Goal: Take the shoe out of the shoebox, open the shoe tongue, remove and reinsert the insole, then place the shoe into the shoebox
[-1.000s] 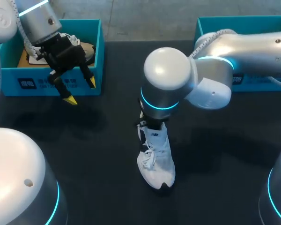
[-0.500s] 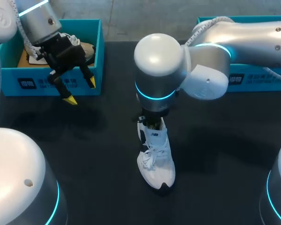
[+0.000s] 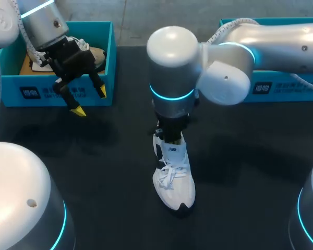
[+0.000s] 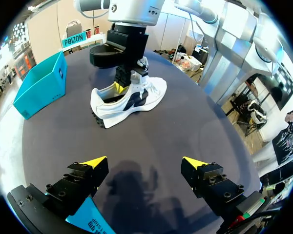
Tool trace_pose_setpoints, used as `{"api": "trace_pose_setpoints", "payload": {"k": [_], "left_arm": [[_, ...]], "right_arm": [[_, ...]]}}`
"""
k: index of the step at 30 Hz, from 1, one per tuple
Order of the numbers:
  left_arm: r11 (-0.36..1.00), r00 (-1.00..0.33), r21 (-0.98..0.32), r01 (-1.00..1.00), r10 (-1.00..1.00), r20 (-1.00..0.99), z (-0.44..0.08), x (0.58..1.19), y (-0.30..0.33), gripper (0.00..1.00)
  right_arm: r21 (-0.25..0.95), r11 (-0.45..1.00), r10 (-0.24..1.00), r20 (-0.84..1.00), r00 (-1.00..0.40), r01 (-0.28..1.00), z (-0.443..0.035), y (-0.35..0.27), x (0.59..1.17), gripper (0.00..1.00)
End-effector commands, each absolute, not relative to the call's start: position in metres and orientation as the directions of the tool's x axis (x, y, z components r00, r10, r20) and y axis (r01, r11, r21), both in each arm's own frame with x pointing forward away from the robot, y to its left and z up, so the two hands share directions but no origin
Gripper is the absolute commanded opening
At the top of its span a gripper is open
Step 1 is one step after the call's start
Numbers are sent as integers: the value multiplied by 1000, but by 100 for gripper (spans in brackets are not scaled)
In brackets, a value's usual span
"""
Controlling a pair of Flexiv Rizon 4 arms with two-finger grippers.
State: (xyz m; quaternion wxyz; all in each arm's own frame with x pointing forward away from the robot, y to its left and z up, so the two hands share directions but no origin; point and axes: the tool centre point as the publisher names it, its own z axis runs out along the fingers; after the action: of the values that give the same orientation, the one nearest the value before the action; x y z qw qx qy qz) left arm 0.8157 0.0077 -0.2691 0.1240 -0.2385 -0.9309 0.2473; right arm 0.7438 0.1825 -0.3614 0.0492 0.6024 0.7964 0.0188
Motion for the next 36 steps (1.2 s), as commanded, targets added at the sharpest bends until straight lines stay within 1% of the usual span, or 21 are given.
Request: {"api": "trace_pose_setpoints", "payload": {"k": [1,3,5,13,21,22,24,25,26,36], "left_arm": [[764,-855,-518,384,506,113,-269,816,8,100],[764,-855,-518,384,506,113,-269,816,8,100],[764,-855,-518,384,506,113,-269,816,8,100],[764,-855,-518,384,506,113,-269,816,8,100],[764,-855,-518,384,506,113,-269,816,8,100],[764,-855,-518,384,506,113,-269,816,8,100],[764,-855,-518,384,506,113,-269,816,8,100],[764,-855,-518,384,506,113,-269,816,8,100],[764,-855,-518,384,506,113,-269,816,8,100],[764,-855,-518,384,506,113,-269,816,8,100]], "right_arm": [[56,265,964,-49,-262,963,-365,186,744,28],[45,258,966,-44,-256,965,-366,185,742,35],[37,253,967,-39,-252,967,-366,185,740,37],[17,242,970,-42,-241,970,-362,188,734,41],[3,247,968,-53,-246,969,-353,190,735,49],[-3,246,968,-53,-246,969,-353,190,735,58],[-13,244,968,-52,-244,970,-353,190,735,86],[-15,243,968,-53,-244,970,-353,189,735,98],[-17,242,969,-53,-243,970,-352,189,734,100],[-28,219,974,-53,-220,975,-351,183,725,100]]}}
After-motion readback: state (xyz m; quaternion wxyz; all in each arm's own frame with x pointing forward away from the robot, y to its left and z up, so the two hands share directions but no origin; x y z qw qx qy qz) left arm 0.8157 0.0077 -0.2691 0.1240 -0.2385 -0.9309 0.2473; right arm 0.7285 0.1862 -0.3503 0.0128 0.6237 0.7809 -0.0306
